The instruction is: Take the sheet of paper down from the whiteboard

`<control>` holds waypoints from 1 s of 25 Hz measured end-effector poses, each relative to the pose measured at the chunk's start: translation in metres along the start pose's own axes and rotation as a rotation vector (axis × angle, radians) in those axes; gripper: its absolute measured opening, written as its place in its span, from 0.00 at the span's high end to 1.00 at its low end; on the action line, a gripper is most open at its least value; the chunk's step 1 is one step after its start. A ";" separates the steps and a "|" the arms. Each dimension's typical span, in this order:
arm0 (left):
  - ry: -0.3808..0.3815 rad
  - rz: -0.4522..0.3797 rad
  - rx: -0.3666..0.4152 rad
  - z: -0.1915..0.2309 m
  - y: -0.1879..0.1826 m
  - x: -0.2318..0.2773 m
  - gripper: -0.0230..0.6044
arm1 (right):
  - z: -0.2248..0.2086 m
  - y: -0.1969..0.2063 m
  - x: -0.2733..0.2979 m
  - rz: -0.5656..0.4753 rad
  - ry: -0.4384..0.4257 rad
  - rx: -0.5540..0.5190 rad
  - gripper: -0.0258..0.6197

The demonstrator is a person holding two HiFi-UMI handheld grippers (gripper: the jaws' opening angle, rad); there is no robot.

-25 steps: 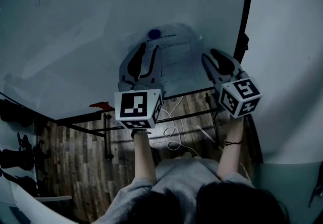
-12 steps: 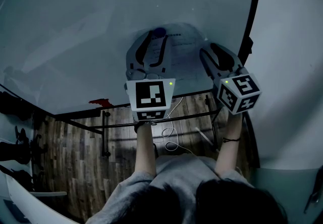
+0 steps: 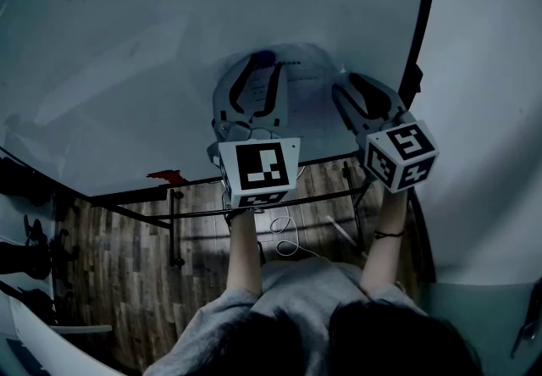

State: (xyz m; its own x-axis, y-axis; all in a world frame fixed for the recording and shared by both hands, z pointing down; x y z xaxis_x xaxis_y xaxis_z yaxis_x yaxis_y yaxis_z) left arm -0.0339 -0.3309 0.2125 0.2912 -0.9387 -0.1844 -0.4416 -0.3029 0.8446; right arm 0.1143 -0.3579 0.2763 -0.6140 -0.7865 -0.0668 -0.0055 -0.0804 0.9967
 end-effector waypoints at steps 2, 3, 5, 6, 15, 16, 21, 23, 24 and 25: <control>-0.005 0.001 0.018 -0.002 0.001 0.001 0.76 | 0.002 -0.003 -0.001 -0.016 -0.011 -0.012 0.75; -0.011 0.003 0.025 -0.002 0.001 0.001 0.76 | 0.004 -0.005 -0.001 -0.026 -0.023 -0.013 0.75; -0.015 -0.008 0.026 -0.003 0.001 0.001 0.77 | 0.008 -0.008 0.000 -0.034 -0.042 -0.015 0.75; -0.018 -0.015 0.024 -0.003 0.002 0.002 0.77 | 0.009 -0.008 0.002 -0.031 -0.046 -0.018 0.75; -0.057 -0.007 0.035 -0.001 0.000 0.004 0.77 | 0.008 -0.008 0.004 -0.020 -0.033 -0.042 0.92; -0.057 -0.008 0.034 0.000 0.000 0.004 0.77 | 0.009 -0.009 0.003 -0.023 -0.032 -0.048 0.94; -0.060 -0.013 0.027 0.001 -0.001 0.001 0.77 | 0.009 -0.009 -0.002 -0.026 -0.040 -0.045 0.96; -0.062 -0.015 0.017 0.000 -0.001 0.002 0.77 | 0.008 -0.008 -0.003 -0.021 -0.053 -0.031 0.96; -0.063 -0.014 0.014 0.001 -0.001 0.002 0.77 | 0.008 -0.008 -0.003 -0.015 -0.059 -0.026 0.96; -0.065 -0.010 0.015 0.001 -0.001 0.002 0.77 | 0.009 -0.007 -0.003 -0.007 -0.064 -0.025 0.96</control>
State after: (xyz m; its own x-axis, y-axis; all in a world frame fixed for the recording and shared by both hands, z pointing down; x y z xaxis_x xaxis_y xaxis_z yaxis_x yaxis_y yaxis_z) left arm -0.0340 -0.3325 0.2107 0.2405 -0.9441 -0.2253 -0.4516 -0.3143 0.8351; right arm 0.1092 -0.3495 0.2696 -0.6630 -0.7453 -0.0702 0.0094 -0.1020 0.9947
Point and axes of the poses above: the fingertips, and each gripper's own axes: x forward along the fingers, z to its left, y out of its underside, the point moved 5 cm from there along -x, backward along the fingers
